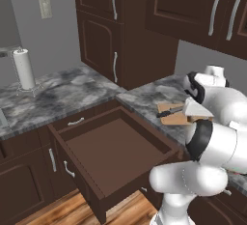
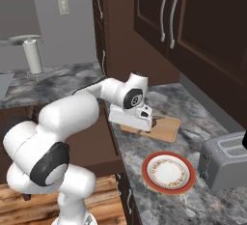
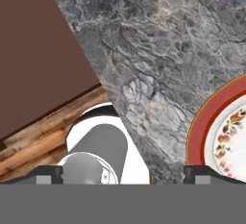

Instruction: Pick up the knife from the drawer and place it on the cutting board. Then place the meat from the plate to the cutting board.

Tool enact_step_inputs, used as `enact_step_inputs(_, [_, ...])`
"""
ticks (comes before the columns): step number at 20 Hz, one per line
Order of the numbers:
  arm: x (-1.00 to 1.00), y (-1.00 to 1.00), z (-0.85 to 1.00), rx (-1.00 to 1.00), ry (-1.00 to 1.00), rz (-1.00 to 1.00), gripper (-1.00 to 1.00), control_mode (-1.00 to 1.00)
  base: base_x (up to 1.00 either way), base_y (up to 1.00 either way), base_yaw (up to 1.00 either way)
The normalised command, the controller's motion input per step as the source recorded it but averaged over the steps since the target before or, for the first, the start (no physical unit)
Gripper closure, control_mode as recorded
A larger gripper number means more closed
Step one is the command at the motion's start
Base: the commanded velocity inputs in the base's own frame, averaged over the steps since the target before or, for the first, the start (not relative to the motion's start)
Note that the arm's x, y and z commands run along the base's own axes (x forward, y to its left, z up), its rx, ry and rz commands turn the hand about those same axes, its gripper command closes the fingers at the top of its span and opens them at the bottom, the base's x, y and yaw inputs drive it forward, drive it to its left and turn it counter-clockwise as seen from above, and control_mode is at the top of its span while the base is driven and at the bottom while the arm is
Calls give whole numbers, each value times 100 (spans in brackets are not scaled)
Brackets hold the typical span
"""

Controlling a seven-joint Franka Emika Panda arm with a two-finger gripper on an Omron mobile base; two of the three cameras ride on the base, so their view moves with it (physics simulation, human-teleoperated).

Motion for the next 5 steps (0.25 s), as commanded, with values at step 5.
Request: enact_step_inputs(5, [-61,51,28,-2,0,0,-100,-100,0,0,0])
